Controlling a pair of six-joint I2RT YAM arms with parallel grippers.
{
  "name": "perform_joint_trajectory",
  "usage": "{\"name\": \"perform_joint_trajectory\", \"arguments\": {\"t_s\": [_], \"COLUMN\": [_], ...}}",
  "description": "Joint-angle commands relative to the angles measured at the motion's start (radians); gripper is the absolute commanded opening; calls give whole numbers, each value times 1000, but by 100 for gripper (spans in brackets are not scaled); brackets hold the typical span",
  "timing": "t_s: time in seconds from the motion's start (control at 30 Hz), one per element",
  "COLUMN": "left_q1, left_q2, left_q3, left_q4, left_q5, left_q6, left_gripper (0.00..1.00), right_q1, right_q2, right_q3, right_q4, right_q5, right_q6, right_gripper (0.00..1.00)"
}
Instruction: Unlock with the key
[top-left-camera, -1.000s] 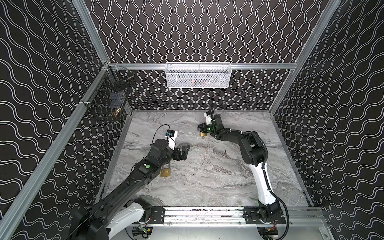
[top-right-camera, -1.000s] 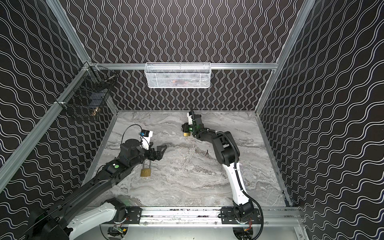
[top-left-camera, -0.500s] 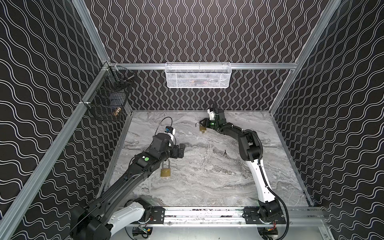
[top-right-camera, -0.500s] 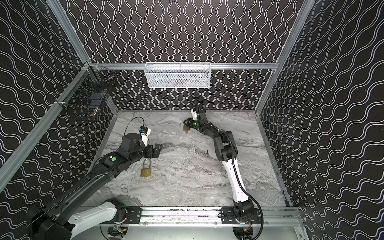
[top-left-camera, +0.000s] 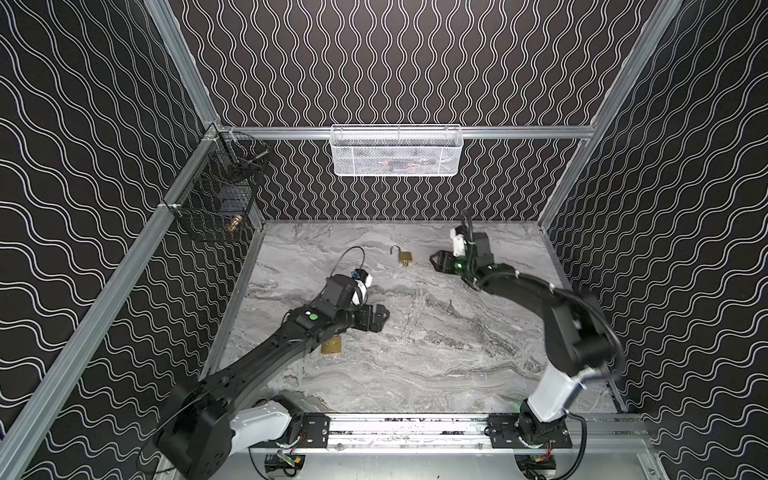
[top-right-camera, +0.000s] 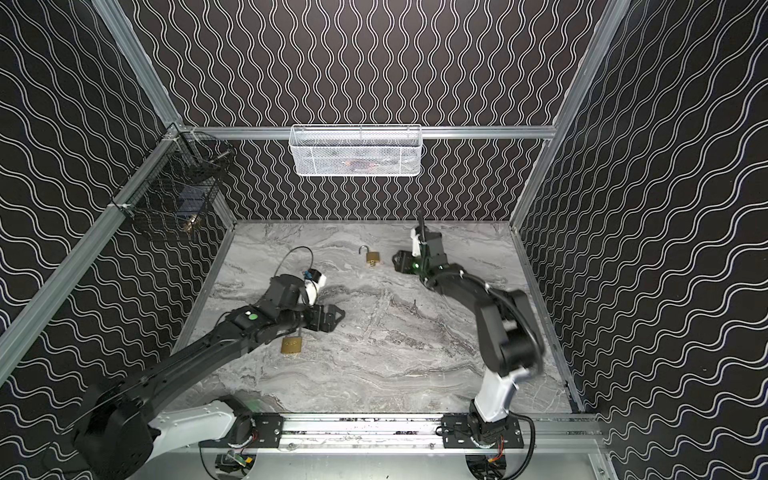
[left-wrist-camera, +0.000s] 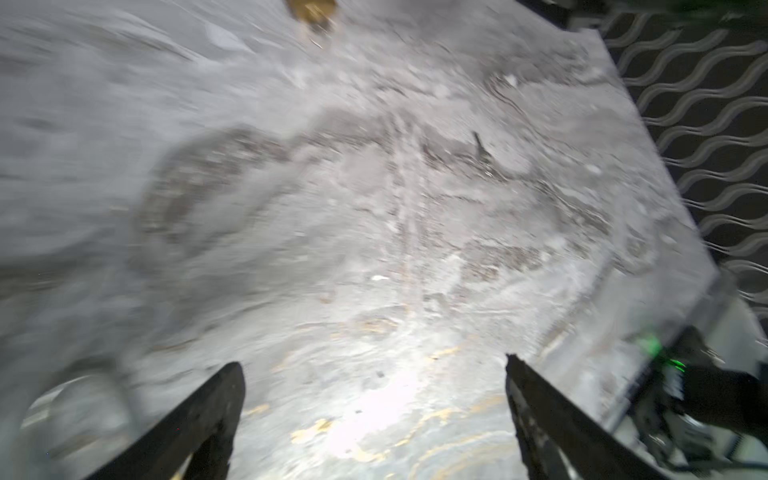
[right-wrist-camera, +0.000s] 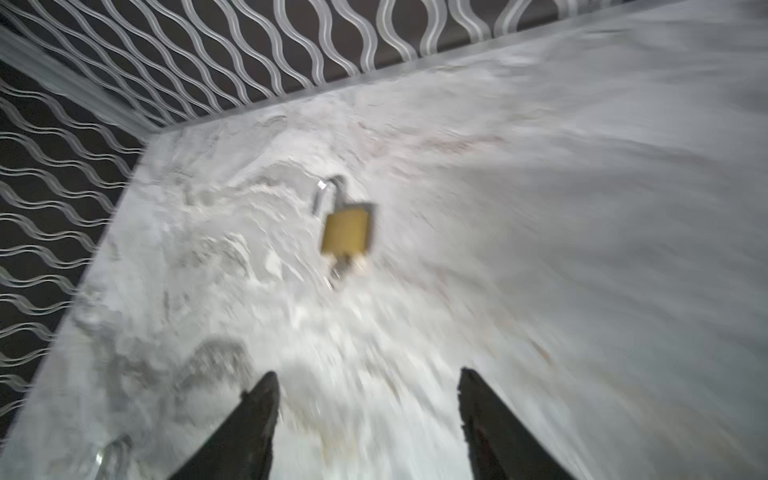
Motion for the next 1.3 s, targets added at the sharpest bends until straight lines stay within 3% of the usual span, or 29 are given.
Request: {"name": "perform_joint_trajectory", "arguments": {"t_s": [0.0, 0.07, 0.2, 0.43, 0.53, 0.6, 0.7, 0.93, 1.1, 1.27], "left_q1": [-20, -30, -37, -52, -52, -53, -51, -52, -51, -50], "left_q2": [76, 130, 178, 124, 113, 118, 138, 123, 122, 155], "left_q3": [-7, 9, 35, -24, -36, -32, -11, -19, -10, 12], "left_q4": [204, 242, 249, 280, 283, 284, 284, 295, 279, 292], "left_q5": [118, 117, 97, 76, 71, 76, 91, 91, 67, 52], "left_q6": [-70, -97, -127, -175, -178, -173, -165, -170, -167, -160], "left_gripper": [97, 94, 88, 84, 84, 84, 83, 83, 81, 80], "right_q1": [27, 69, 151, 178, 194, 194, 194, 194, 194, 191], "right_q2": [-105, -127, -61, 24, 30, 22, 27, 29, -43, -175], "right_q3": [-202, -263, -217, -143, -130, -139, -137, -163, -203, -261], "right_q4": [-113, -103, -174, -271, -311, -296, -295, -256, -216, -150], "right_q5": [132, 145, 245, 368, 422, 409, 402, 374, 377, 308], "right_q6": [71, 85, 93, 96, 103, 103, 107, 104, 60, -30], "right_gripper": [62, 61, 56, 47, 48, 48, 39, 0, 0, 0]}}
